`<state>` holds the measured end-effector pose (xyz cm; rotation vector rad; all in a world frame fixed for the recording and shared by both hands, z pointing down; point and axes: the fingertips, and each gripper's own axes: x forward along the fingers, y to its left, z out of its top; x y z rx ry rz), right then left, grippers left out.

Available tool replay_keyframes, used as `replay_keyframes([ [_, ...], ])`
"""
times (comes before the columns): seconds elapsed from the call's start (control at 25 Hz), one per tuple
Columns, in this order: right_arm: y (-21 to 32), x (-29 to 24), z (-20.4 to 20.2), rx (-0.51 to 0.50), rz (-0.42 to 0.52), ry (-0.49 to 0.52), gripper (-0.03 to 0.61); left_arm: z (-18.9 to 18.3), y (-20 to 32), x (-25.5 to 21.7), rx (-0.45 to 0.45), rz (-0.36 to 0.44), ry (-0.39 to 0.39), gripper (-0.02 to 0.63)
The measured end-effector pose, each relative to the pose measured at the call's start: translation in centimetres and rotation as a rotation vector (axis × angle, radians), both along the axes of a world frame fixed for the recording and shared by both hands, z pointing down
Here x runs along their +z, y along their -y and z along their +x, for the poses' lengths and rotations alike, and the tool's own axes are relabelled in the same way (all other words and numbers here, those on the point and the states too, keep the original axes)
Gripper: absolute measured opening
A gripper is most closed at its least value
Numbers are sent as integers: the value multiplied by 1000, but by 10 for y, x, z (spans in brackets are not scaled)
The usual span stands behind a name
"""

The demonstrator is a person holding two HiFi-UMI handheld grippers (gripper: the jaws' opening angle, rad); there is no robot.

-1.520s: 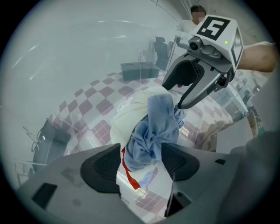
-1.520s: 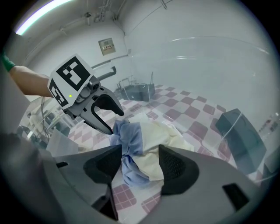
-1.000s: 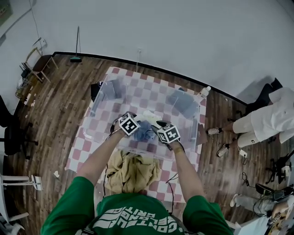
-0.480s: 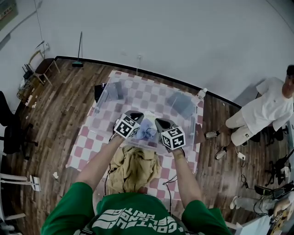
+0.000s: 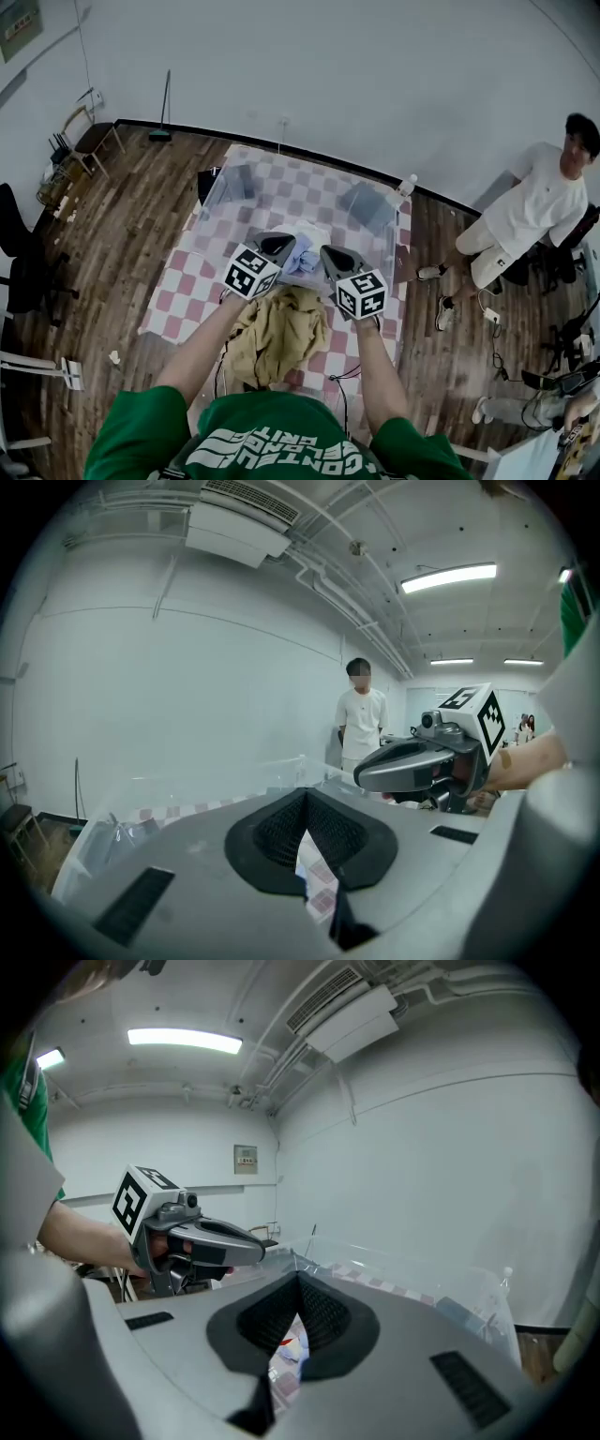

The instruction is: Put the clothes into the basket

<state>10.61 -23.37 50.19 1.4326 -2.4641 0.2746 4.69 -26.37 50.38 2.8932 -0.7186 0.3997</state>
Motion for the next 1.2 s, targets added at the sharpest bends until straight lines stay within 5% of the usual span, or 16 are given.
replay_keyframes([
  [0.68,-123,10,-19,58,-4,30,8,-57,-105,12,-7,-45,-62,2],
  [1.2,-149,17,-26,66,-7,28,8,-70,-123,16,-12,-40,-48,2],
])
